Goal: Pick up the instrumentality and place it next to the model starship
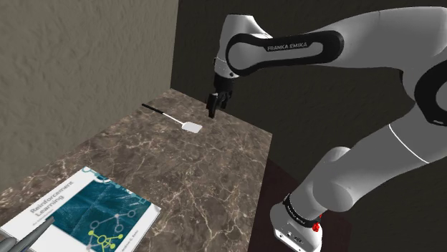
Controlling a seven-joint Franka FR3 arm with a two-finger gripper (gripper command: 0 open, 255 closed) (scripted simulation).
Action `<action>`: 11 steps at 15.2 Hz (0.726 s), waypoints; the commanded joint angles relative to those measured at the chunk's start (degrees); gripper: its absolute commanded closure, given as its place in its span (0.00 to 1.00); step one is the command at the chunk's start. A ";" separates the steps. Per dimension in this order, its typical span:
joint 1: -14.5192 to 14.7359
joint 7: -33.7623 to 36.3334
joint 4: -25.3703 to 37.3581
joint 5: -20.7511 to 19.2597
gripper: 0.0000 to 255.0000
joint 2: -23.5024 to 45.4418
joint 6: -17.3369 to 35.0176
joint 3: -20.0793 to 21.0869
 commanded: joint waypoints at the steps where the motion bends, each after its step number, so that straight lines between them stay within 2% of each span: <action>1: 0.14 -0.76 2.13 -0.25 0.00 3.72 2.62 0.16; 11: 2.08 -1.83 17.79 -2.45 0.00 23.15 11.05 2.09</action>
